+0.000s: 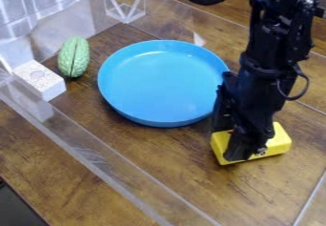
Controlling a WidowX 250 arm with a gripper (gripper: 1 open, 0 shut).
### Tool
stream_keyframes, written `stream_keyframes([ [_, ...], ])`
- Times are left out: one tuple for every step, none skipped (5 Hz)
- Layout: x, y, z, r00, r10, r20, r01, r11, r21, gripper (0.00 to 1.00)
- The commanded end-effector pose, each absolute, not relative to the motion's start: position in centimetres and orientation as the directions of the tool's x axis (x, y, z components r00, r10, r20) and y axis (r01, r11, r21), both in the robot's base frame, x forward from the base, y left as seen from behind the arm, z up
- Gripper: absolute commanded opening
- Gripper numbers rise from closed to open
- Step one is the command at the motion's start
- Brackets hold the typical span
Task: Put the yellow brick in the blue tray
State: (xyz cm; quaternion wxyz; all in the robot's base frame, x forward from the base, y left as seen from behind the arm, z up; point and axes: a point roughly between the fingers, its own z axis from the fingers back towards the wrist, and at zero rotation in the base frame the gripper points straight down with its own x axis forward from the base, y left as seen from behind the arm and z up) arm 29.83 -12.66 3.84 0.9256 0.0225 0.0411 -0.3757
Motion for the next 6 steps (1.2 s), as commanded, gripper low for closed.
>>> stream_keyframes([
  [31.2,-12.5,5.4,0.723,-0.689,-0.042,0.69,0.723,0.033,0.0],
  [31.3,-12.4,5.7,0.72,-0.692,-0.047,0.693,0.72,0.037,0.0],
  [31.3,-12.3,6.0,0.718,-0.694,-0.051,0.696,0.717,0.04,0.0],
  [31.3,-12.2,6.3,0.716,-0.696,-0.055,0.698,0.715,0.043,0.0],
  [31.3,-12.1,6.5,0.713,-0.698,-0.058,0.701,0.712,0.045,0.0],
  [31.3,-12.1,6.7,0.71,-0.701,-0.063,0.704,0.709,0.046,0.0],
])
